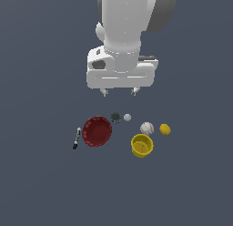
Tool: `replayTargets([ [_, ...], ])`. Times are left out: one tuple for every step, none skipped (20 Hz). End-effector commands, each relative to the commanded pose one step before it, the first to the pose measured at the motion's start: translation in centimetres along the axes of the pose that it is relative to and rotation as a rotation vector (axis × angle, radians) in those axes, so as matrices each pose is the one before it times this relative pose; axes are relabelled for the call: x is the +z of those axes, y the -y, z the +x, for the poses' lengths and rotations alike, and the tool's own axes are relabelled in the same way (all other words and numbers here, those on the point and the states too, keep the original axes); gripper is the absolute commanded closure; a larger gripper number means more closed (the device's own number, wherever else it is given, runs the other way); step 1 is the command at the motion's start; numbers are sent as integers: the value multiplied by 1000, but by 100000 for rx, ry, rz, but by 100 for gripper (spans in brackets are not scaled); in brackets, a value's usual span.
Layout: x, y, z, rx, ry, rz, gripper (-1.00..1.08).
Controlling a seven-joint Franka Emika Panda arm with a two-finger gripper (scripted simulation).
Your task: Pick up a designated object from a clutter of objects.
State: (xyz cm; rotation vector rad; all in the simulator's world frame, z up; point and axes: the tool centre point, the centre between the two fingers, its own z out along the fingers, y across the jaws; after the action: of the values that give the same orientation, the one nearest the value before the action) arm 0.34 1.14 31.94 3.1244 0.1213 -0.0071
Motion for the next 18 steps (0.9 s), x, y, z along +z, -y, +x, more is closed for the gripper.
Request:
replayTargets([
  [0, -1, 0, 0, 0, 0, -92],
  [8, 59, 5, -157, 51, -36, -92],
  [24, 167, 15, -454, 149, -100, -92],
  [39, 279, 26, -754, 248, -166, -92],
  [53, 387, 36, -1045, 343, -232, -92],
  [62, 488, 47, -1311, 430, -293, -92],
  [51, 443, 45, -1183, 389, -267, -92],
  [33, 329, 35, -866, 287, -199, -92],
  [17, 216, 24, -557, 188, -131, -92],
  [2, 99, 11, -246, 87, -61, -92],
  [-8, -24, -4, 66, -16, 11, -92],
  [7, -82, -8, 197, -76, 54, -92],
  [63, -43, 4, 0, 0, 0, -92],
  [85, 2, -11, -264, -32, 29, -92],
  [153, -1, -2, -372, 1, 6, -92],
  [200, -10, -4, -463, -8, 15, -92],
  [246, -23, -8, -543, -18, 23, -92],
  [292, -34, -13, -628, -26, 30, -92],
])
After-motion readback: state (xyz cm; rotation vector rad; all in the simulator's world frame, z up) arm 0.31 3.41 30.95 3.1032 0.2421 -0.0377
